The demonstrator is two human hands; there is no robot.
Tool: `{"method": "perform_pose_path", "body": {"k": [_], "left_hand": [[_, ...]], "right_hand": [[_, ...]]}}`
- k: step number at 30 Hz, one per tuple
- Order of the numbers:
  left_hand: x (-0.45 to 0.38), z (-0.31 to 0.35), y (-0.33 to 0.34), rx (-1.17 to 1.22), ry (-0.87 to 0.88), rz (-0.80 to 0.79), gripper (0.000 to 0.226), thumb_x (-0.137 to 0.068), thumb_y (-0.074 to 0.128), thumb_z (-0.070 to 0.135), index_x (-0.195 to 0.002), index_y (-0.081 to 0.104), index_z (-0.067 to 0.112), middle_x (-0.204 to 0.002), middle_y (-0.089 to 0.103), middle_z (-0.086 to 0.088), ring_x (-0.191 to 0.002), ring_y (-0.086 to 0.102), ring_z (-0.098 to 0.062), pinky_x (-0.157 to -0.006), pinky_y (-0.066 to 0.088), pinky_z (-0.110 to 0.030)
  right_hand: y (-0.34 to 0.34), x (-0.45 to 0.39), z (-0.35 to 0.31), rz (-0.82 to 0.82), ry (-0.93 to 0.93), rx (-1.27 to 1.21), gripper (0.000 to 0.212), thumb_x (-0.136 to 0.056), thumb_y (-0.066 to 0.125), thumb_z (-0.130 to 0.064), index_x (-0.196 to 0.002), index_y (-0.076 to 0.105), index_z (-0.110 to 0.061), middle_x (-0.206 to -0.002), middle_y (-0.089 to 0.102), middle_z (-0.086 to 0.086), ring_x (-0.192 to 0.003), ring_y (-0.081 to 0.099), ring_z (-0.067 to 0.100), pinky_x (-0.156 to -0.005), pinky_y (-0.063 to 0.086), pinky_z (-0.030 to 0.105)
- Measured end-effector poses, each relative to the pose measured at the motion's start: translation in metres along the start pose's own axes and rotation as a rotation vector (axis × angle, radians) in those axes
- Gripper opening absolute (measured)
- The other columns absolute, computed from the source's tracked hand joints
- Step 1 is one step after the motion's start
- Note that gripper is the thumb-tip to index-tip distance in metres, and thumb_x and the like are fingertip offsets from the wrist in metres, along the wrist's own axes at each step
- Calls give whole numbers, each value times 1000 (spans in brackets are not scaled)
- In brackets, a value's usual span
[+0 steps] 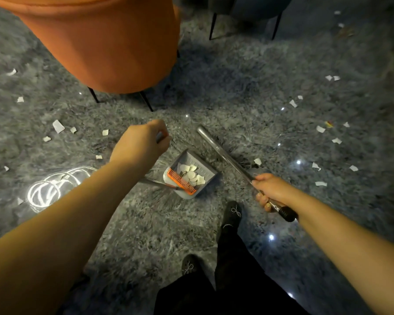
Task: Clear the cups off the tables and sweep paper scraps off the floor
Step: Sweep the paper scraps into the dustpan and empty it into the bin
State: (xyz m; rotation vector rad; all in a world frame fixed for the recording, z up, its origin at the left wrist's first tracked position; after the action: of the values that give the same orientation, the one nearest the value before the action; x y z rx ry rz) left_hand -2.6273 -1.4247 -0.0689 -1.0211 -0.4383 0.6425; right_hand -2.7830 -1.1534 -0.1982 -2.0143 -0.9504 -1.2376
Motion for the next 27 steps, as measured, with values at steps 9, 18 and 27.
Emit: {"method": "perform_pose_path", "body": {"k": [9, 18, 27], "left_hand": [[-114, 84, 55, -141, 90, -180, 11, -96, 57, 31, -96, 55, 20, -74, 60, -7, -66, 55, -30, -52, 42, -33], [-184, 116, 70, -146, 58, -208, 12, -96, 57, 32, -94, 54, 21, -66, 54, -3, -58, 53, -26, -50, 41, -31], [-188, 109, 69, -147, 44, -163, 13, -94, 59, 32, -88, 53, 23, -61, 50, 2, -54, 50, -21, -47, 35, -27]], "right_hand": [[-93, -64, -70, 25, -16, 105, 8, -102, 42, -13, -101, 49, -10, -57, 42, 8, -26, 36, 8, -33, 33, 14], [-114, -113, -107, -98, 90, 395, 14, -102, 40, -17, -99, 49, -6, -50, 53, 7, -43, 45, 17, -42, 39, 25], [-117, -86, -108, -239, 195, 32, 19, -103, 41, -17, -121, 47, -18, -52, 46, 2, -33, 36, 5, -34, 31, 12]]}}
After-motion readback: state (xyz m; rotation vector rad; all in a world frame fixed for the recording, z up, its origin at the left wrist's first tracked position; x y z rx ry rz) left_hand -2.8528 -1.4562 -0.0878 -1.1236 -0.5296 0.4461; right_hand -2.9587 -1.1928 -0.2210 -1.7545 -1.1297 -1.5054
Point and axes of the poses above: each hand's wrist, its own x-axis away from the middle knuckle, its own y-axis out of the palm, z = x × y, the point moved 7 cm from there along -x, towards the middle knuckle
